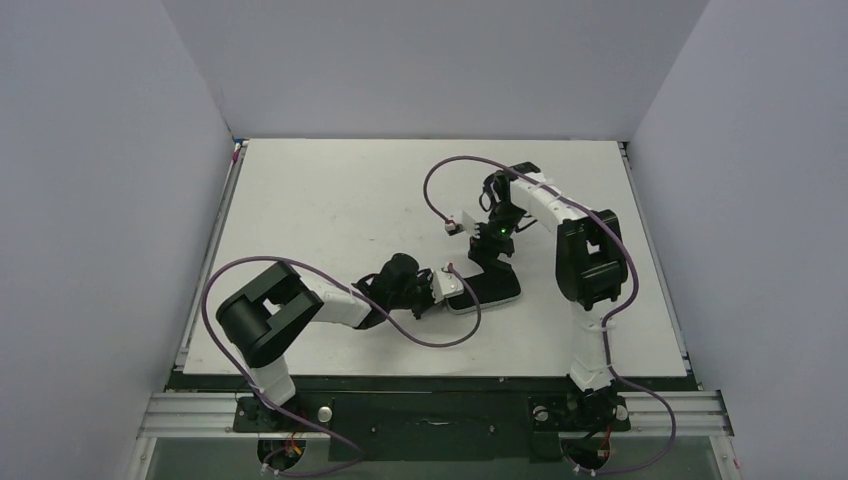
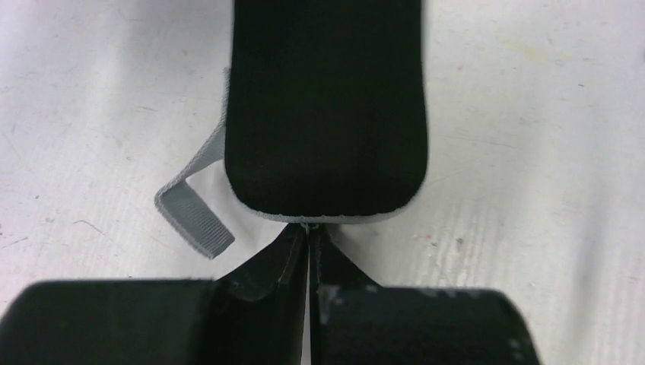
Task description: Open the umbrella
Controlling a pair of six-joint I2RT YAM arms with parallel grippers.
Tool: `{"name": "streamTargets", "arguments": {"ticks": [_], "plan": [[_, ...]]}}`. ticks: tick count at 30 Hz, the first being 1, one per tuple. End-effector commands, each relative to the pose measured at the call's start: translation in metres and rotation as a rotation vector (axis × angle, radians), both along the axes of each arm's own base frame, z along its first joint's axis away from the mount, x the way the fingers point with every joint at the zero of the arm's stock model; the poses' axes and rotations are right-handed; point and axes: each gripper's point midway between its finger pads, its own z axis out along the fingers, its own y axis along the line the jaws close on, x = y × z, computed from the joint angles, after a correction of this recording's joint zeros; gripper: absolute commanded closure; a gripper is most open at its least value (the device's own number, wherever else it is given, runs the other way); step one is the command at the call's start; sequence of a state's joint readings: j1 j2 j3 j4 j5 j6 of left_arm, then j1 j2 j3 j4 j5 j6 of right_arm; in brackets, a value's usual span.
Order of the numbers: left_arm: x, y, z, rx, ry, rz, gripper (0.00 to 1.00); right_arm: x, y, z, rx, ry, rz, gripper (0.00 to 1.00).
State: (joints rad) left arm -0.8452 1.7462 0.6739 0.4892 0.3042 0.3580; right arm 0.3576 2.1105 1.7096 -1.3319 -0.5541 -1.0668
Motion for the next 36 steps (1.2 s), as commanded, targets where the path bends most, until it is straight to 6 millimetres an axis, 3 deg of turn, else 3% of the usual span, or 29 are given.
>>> {"name": "streamTargets", "arguments": {"ticks": [1, 10, 12, 15, 21, 36], "plan": [[0.018, 0.000, -0.002, 0.009, 0.014, 0.010, 1.00, -0.019, 0.022, 0.021, 0.108, -0.021, 0.109, 0.18], [0.030, -0.001, -0.002, 0.017, -0.008, -0.003, 1.00, -0.022, 0.041, 0.003, 0.076, 0.030, 0.070, 0.14], [0.031, 0.001, -0.003, 0.019, -0.008, 0.001, 1.00, -0.025, 0.040, -0.003, 0.055, 0.047, 0.050, 0.18], [0.030, 0.003, -0.001, 0.019, -0.020, -0.007, 1.00, -0.025, 0.037, -0.014, 0.030, 0.064, -0.002, 0.51], [0.004, 0.008, -0.006, 0.046, -0.004, -0.069, 1.00, -0.008, 0.027, -0.028, -0.032, 0.034, -0.064, 0.99], [-0.054, 0.012, -0.026, 0.078, 0.101, -0.120, 1.00, 0.022, 0.015, -0.026, 0.014, 0.026, -0.339, 1.00]]}}
